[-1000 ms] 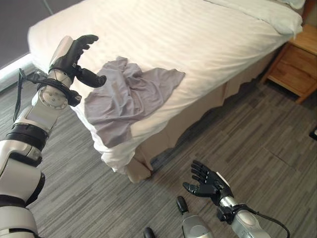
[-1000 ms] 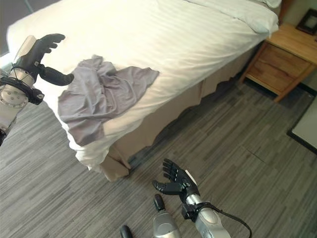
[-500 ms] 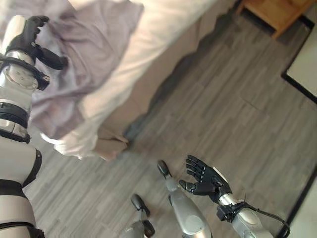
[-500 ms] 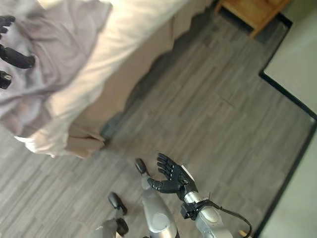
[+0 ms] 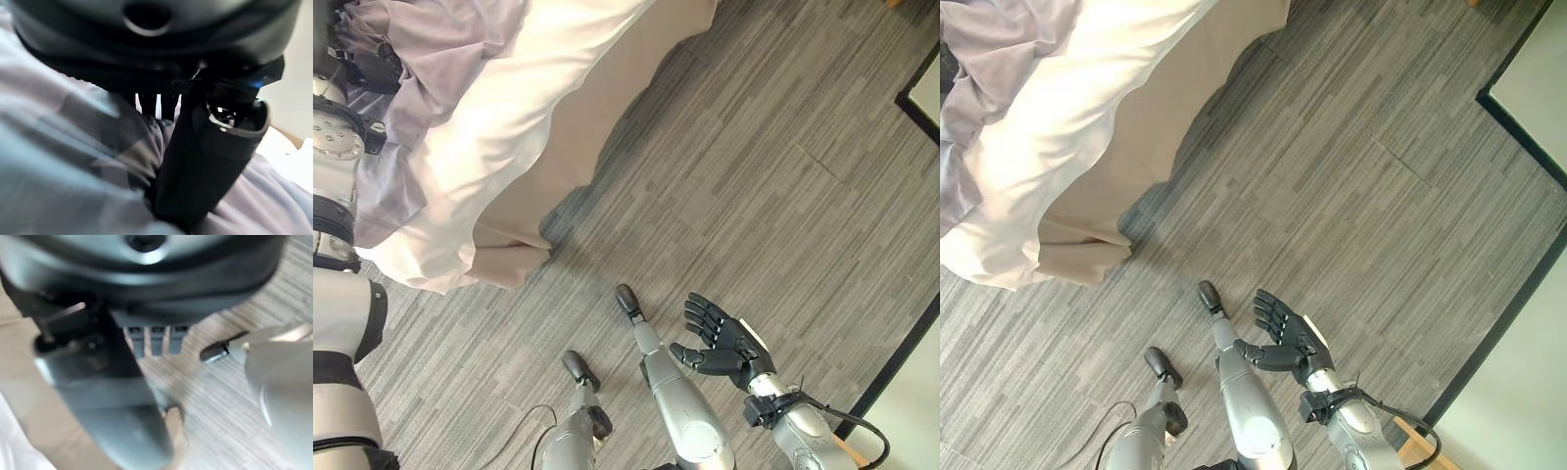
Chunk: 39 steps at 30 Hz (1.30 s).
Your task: Pick up bed clothes into laundry basket.
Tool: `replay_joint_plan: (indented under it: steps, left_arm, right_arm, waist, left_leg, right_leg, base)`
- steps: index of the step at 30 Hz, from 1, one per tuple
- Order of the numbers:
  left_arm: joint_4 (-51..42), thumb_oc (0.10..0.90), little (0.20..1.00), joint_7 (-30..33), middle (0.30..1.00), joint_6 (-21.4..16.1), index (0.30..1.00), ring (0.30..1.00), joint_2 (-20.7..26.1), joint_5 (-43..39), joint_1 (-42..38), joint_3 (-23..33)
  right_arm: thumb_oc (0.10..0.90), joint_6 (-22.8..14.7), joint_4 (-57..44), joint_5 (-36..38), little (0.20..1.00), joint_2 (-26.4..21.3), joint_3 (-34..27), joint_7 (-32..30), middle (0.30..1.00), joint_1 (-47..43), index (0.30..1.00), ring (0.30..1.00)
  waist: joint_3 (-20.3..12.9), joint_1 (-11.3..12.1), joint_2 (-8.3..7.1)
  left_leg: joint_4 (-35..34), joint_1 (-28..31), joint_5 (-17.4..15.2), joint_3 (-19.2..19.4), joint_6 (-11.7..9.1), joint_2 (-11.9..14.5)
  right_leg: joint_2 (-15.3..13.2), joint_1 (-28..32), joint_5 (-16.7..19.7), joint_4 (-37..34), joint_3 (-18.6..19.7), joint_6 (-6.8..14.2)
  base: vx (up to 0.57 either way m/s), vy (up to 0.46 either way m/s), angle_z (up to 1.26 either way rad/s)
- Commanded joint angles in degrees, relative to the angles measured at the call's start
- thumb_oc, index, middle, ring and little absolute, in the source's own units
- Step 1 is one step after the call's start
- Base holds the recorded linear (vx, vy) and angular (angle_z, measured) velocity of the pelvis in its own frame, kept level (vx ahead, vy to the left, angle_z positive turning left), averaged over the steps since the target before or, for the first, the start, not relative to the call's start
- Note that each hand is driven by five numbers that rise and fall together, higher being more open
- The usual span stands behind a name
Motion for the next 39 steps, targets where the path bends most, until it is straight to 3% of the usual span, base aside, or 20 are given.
replay_joint_plan:
  steps: [1, 13, 25, 36, 39]
  left_arm:
    - [2.2, 0.4, 0.3, -1.2, 0.3, 2.9, 0.3, 0.3, 3.0, -0.9, 0.9, -2.2]
    - [-12.2, 0.4, 0.3, 4.3, 0.3, -3.2, 0.3, 0.3, 3.0, -6.5, -3.8, -4.2]
    - [-25.0, 0.4, 0.3, 4.4, 0.3, -7.0, 0.3, 0.3, 2.1, -9.7, -2.4, -5.1]
    - [-29.6, 0.4, 0.3, 2.5, 0.3, -8.0, 0.3, 0.3, 3.8, -9.1, -5.0, -9.6]
    - [-29.2, 0.4, 0.3, 1.6, 0.3, -8.6, 0.3, 0.3, 4.2, -12.3, -6.4, -10.2]
  right_arm:
    - [0.8, -3.7, -3.7, 2.0, 0.9, -0.5, -0.5, 1.0, 0.9, 0.5, 0.9, 0.9]
    - [0.8, -4.2, -0.8, 1.6, 0.9, -3.0, -0.2, 1.4, 0.9, -0.1, 0.9, 0.9]
    - [0.8, -3.4, 1.7, -0.1, 0.9, -4.1, -1.1, 2.0, 0.9, 0.3, 0.9, 0.9]
    - [0.8, -1.7, 3.8, -2.7, 0.9, -3.4, -2.3, 3.5, 0.9, 2.7, 0.9, 0.9]
    - [0.8, -1.4, 4.5, -2.8, 0.9, -3.0, -2.2, 3.6, 0.9, 2.4, 0.9, 0.9]
  waist:
    - [0.2, -0.4, -0.41]
    - [-2.2, 0.9, 1.69]
    - [-6.4, 2.6, 4.23]
    - [-14.2, 4.6, 5.33]
    - [-16.5, 5.1, 5.22]
  left_leg:
    - [0.3, 4.1, -3.1, -4.1, -3.7, 4.9]
    - [0.3, 6.5, -3.3, -5.7, -3.6, 3.8]
    - [0.3, 11.3, -4.6, -7.9, -2.4, 1.6]
    - [0.3, 16.6, -5.9, -9.6, -1.6, 0.5]
    - [0.3, 18.0, -6.1, -9.8, -1.4, 0.4]
  right_leg:
    - [-4.9, 2.8, -8.2, 5.9, -3.9, 7.8]
    - [-7.0, 7.3, -8.7, 5.1, -5.4, 8.1]
    - [-9.5, 14.2, -10.0, 5.3, -7.1, 8.3]
    - [-10.8, 22.7, -11.5, 4.1, -9.5, 8.6]
    - [-10.7, 24.5, -11.8, 3.7, -9.7, 8.7]
  base:
    - [0.0, 0.0, 0.0]
    - [0.01, 0.021, 0.08]
    - [0.03, 0.039, 0.1]
    - [0.06, 0.004, 0.21]
    - [0.07, -0.016, 0.0]
